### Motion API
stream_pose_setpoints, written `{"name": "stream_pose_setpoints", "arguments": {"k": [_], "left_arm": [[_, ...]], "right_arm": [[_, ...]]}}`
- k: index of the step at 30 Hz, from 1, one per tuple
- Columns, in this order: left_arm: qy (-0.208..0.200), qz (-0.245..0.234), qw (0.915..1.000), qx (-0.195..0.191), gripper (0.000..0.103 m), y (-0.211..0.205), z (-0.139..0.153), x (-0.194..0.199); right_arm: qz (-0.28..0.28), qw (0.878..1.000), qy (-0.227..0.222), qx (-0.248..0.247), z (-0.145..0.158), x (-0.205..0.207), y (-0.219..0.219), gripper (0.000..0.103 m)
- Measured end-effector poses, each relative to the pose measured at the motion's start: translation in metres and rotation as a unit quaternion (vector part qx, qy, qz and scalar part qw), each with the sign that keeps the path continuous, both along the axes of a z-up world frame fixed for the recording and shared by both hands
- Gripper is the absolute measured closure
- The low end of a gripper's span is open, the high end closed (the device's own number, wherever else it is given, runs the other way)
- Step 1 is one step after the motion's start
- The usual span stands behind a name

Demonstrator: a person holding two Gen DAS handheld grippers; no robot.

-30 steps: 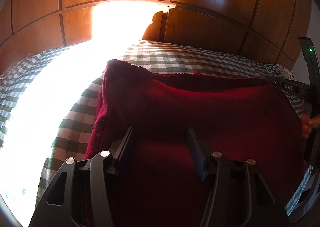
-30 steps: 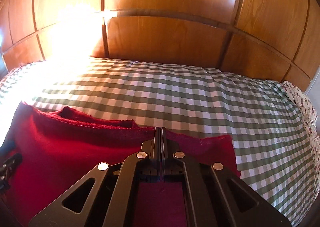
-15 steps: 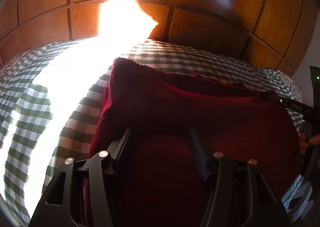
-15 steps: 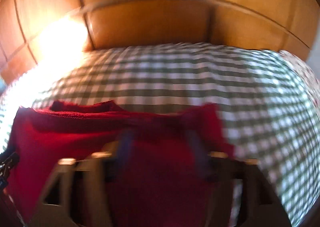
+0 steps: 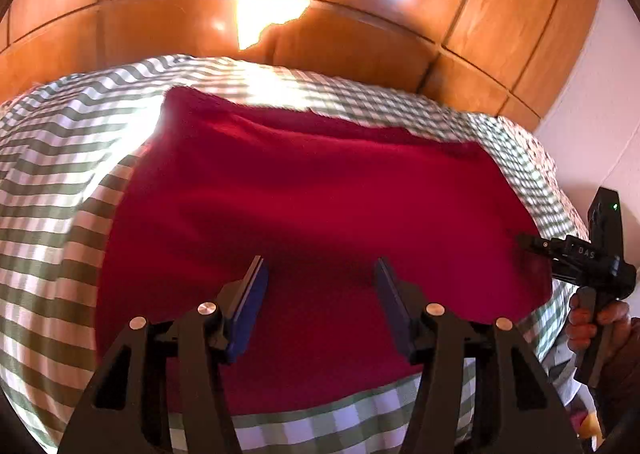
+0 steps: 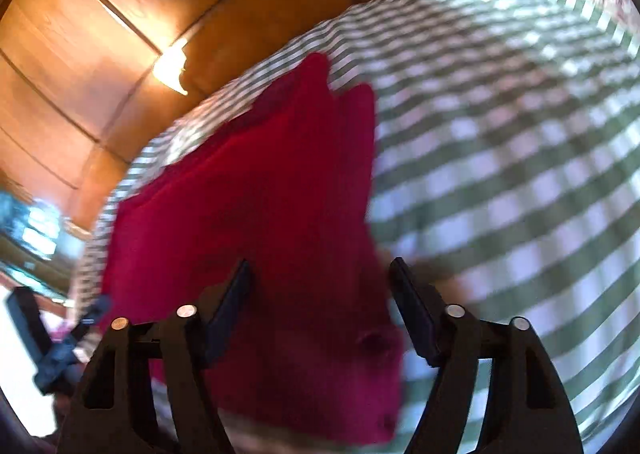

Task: Fold small clothes
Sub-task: 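Grasp the folded sweatshirt with both grippers and lift it off the bed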

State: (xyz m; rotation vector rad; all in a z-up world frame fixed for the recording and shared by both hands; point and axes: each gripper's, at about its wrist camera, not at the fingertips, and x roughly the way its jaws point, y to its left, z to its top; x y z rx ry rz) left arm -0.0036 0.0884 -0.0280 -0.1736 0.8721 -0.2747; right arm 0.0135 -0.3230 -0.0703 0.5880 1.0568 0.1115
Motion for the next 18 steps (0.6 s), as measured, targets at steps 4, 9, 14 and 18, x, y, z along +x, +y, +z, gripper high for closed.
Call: {"name": "stream_pose_setpoints", "arguments": {"k": [4, 9, 14, 18], "left_arm": [[0.011, 0.0, 0.9999, 0.0, 0.047, -0.008, -0.003, 0.003], [0.014, 0.0, 0.9998, -0.016, 0.047, -0.005, 0.001, -0.003], [0.018, 0.008, 0.9984, -0.053, 0.047, 0.021, 0.007, -0.006], [0.016, 0.023, 0.9958, -0.088, 0.047, 0.055, 0.013, -0.011]], "right_arm": [[0.014, 1.0, -0.004, -0.002, 0.002, 0.003, 0.015, 0.064], [0.03, 0.998, -0.045, -0.02, 0.035, 0.005, 0.037, 0.072], [0.074, 0.991, -0.105, -0.035, 0.085, 0.018, 0.081, 0.073], [0.122, 0.983, -0.133, -0.041, 0.11, 0.031, 0.127, 0.074]]}}
